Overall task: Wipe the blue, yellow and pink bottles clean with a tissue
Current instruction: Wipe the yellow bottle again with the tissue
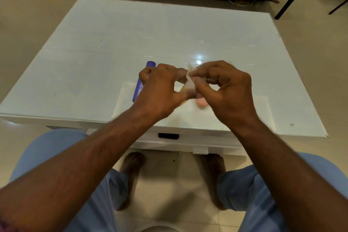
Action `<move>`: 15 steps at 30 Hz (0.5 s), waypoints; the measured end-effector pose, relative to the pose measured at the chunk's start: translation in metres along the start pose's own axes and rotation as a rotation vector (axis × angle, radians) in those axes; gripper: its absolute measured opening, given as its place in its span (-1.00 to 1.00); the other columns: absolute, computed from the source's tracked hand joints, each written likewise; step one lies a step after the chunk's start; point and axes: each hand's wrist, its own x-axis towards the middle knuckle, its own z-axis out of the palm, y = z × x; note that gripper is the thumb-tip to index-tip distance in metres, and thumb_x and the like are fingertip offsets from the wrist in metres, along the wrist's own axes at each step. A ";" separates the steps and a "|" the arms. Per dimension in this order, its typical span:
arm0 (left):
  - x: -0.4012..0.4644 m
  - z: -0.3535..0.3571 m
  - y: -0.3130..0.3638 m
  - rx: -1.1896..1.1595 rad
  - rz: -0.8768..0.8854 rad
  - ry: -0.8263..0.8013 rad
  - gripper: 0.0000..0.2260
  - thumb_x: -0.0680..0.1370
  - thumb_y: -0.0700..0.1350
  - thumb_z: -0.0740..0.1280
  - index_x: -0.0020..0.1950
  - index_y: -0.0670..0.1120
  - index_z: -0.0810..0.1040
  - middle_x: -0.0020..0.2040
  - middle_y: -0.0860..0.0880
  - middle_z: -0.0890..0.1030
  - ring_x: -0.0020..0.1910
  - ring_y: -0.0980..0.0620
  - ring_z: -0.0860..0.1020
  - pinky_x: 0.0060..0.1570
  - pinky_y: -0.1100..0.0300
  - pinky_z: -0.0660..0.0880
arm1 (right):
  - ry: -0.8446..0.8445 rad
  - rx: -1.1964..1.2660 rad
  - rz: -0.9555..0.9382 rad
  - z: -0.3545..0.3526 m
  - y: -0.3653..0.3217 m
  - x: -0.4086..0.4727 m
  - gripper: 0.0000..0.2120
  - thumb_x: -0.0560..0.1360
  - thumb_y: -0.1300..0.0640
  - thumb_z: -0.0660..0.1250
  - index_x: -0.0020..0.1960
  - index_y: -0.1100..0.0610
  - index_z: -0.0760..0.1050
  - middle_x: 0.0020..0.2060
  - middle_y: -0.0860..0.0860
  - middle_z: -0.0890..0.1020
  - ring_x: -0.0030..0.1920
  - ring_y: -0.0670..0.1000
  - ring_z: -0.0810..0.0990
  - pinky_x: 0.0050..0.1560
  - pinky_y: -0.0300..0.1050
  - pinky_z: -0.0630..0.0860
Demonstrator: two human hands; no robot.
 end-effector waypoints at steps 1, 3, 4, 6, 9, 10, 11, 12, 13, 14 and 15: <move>0.002 0.000 -0.001 -0.091 -0.027 -0.002 -0.61 0.43 0.34 0.41 0.14 0.16 0.67 0.09 0.23 0.68 0.19 0.23 0.55 0.30 0.03 0.33 | 0.027 0.012 0.050 -0.001 0.002 0.003 -0.89 0.55 0.21 0.49 0.05 0.13 0.76 -0.04 -0.01 0.75 -0.01 -0.08 0.73 0.04 -0.13 0.69; 0.008 -0.005 -0.001 -0.330 -0.109 0.030 -0.70 0.47 0.26 0.44 0.09 0.13 0.68 0.01 0.22 0.70 0.07 0.25 0.63 0.17 0.16 0.51 | 0.077 0.075 0.168 -0.007 0.006 0.008 -0.89 0.56 0.18 0.49 0.07 0.12 0.75 -0.05 -0.03 0.77 0.00 -0.08 0.74 0.10 -0.04 0.70; 0.011 -0.009 -0.001 -0.455 -0.164 0.044 -0.76 0.50 0.20 0.44 0.08 0.12 0.69 0.00 0.20 0.71 0.04 0.24 0.65 0.11 0.22 0.56 | 0.089 0.132 0.212 -0.010 0.007 0.009 -0.88 0.56 0.19 0.49 0.08 0.11 0.75 -0.04 -0.04 0.78 0.02 -0.05 0.75 0.14 0.02 0.70; 0.014 -0.013 -0.002 -0.712 -0.286 0.011 -0.73 0.51 0.19 0.40 0.09 0.07 0.69 0.01 0.12 0.73 0.07 0.13 0.68 0.16 0.11 0.62 | 0.078 0.230 0.247 -0.015 0.006 0.009 -0.87 0.57 0.22 0.48 0.09 0.12 0.75 -0.03 -0.02 0.79 0.05 0.00 0.76 0.19 0.09 0.69; 0.014 -0.010 -0.005 -0.975 -0.359 -0.074 -0.62 0.55 0.13 0.37 0.18 -0.13 0.67 0.13 -0.12 0.72 0.18 -0.13 0.66 0.26 -0.07 0.58 | 0.007 0.291 0.251 -0.012 0.002 0.005 -0.87 0.57 0.25 0.49 0.10 0.16 0.74 -0.03 0.03 0.79 0.04 0.04 0.76 0.19 0.05 0.69; 0.014 -0.009 -0.004 -1.027 -0.363 -0.084 -0.65 0.60 0.07 0.34 0.19 -0.18 0.65 0.14 -0.16 0.70 0.18 -0.16 0.66 0.23 -0.04 0.59 | -0.011 0.305 0.251 -0.010 0.001 0.005 -0.87 0.56 0.25 0.49 0.10 0.16 0.74 -0.03 0.04 0.79 0.04 0.05 0.76 0.18 0.02 0.69; 0.013 -0.008 -0.003 -1.066 -0.366 -0.088 -0.68 0.63 0.01 0.31 0.20 -0.21 0.64 0.15 -0.18 0.70 0.17 -0.15 0.67 0.21 -0.01 0.60 | -0.023 0.321 0.252 -0.008 0.001 0.005 -0.87 0.56 0.25 0.50 0.10 0.16 0.74 -0.03 0.04 0.79 0.04 0.05 0.75 0.18 0.00 0.69; 0.013 -0.006 -0.002 -1.090 -0.370 -0.090 -0.69 0.66 -0.02 0.28 0.22 -0.22 0.62 0.15 -0.17 0.70 0.16 -0.12 0.67 0.19 0.03 0.61 | -0.028 0.332 0.253 -0.007 0.000 0.005 -0.87 0.56 0.25 0.51 0.10 0.15 0.74 -0.02 0.03 0.79 0.05 0.05 0.75 0.17 -0.02 0.69; 0.012 -0.004 -0.002 -1.109 -0.368 -0.100 -0.69 0.67 -0.05 0.27 0.25 -0.24 0.60 0.16 -0.17 0.70 0.16 -0.10 0.68 0.20 0.05 0.60 | -0.023 0.336 0.255 -0.006 0.000 0.006 -0.86 0.55 0.24 0.51 0.10 0.14 0.74 -0.01 0.02 0.79 0.05 0.04 0.75 0.16 -0.04 0.69; 0.012 -0.002 -0.002 -1.124 -0.361 -0.117 -0.69 0.67 -0.07 0.26 0.28 -0.26 0.58 0.18 -0.17 0.69 0.17 -0.08 0.67 0.22 0.05 0.59 | -0.008 0.333 0.262 -0.006 0.001 0.007 -0.86 0.55 0.23 0.52 0.10 0.12 0.74 -0.01 0.02 0.79 0.06 0.03 0.75 0.15 -0.05 0.69; 0.011 0.000 -0.003 -1.140 -0.358 -0.137 -0.69 0.67 -0.11 0.26 0.31 -0.27 0.56 0.19 -0.17 0.69 0.19 -0.06 0.67 0.25 0.06 0.58 | 0.013 0.327 0.275 -0.006 0.002 0.009 -0.86 0.55 0.21 0.52 0.10 0.11 0.74 0.00 0.02 0.78 0.06 0.02 0.75 0.13 -0.05 0.69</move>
